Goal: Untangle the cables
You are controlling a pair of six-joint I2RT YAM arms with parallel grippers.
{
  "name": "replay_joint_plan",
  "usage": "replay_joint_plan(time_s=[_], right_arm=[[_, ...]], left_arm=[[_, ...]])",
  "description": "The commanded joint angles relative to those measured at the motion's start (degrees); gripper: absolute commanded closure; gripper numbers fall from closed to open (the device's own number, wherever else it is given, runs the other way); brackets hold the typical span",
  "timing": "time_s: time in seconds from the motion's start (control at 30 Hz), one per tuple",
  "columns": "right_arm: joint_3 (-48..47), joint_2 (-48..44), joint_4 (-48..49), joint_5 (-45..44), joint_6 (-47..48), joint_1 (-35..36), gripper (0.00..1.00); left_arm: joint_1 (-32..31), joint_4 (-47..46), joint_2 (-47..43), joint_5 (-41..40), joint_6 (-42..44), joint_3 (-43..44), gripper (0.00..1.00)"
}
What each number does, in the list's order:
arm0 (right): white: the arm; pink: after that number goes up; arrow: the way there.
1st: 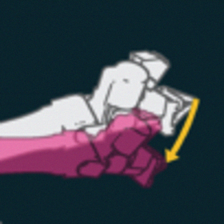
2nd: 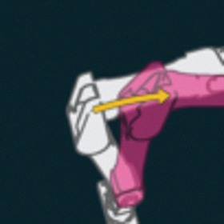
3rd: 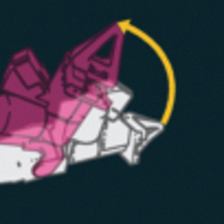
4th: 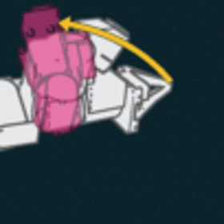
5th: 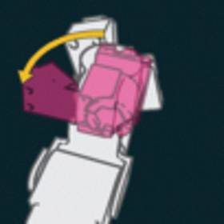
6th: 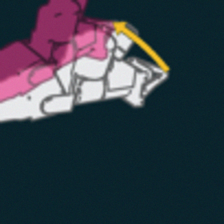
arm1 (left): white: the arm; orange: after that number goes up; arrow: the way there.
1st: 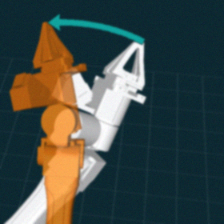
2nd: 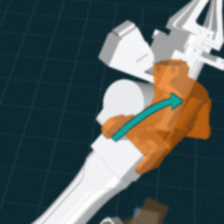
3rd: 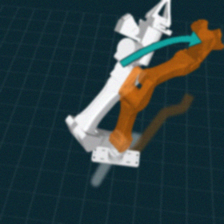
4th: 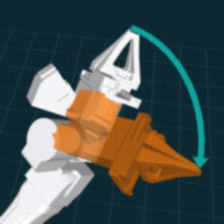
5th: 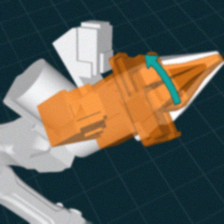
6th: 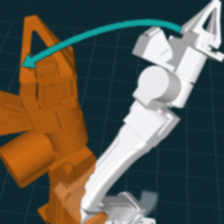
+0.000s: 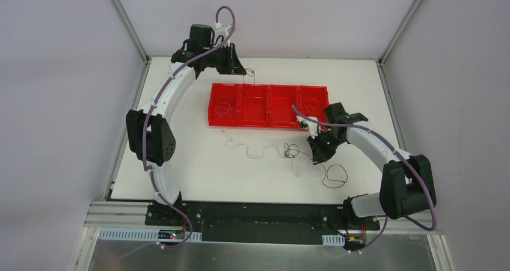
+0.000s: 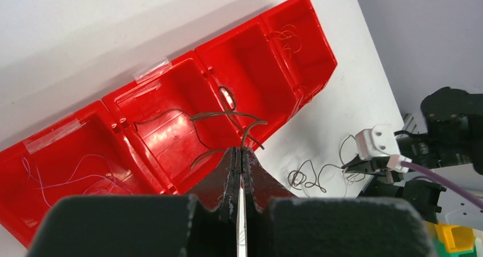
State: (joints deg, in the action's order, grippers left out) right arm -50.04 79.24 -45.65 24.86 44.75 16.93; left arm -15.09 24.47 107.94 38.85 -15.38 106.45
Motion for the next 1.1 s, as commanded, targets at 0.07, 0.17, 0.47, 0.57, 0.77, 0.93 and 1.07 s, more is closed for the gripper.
replay_joint_plan(time_s=[0.07, 0.17, 0.47, 0.57, 0.77, 0.93, 1.07], right_arm=[[-3.07, 1.31, 0.09, 2.31, -1.47, 0.25, 1.00], [-3.05, 1.93, 0.02, 2.36, -1.64, 0.23, 1.00], [-3.31, 2.26, 0.07, 2.42, -1.75, 0.29, 1.00], [-3.48, 2.60, 0.16, 2.40, -1.81, 0.22, 1.00], [-3.70, 3.11, 0.16, 2.21, -3.14, -0.20, 1.00], [-3.84, 3.89, 0.23, 3.32, -5.10, -1.27, 1.00], [-4.38, 6.22, 0.02, 2.65, -7.37, -1.81, 1.00]], left_arm=[[-1.60, -1.10, 2.97, -1.67, 5.72, -1.31, 1.00], [-3.01, -1.05, 6.04, -4.21, 9.42, -1.33, 1.00], [-6.05, 2.56, 9.13, -10.62, 14.44, -2.03, 0.66], [-5.91, 3.13, 3.75, -8.16, 18.16, -5.02, 0.45], [-5.91, 3.32, -12.39, 3.32, 31.53, -19.84, 0.30], [-8.65, 4.36, -20.14, 7.88, 41.84, -29.91, 0.28], [-14.86, 4.25, -20.15, 8.14, 47.56, -34.31, 0.37]])
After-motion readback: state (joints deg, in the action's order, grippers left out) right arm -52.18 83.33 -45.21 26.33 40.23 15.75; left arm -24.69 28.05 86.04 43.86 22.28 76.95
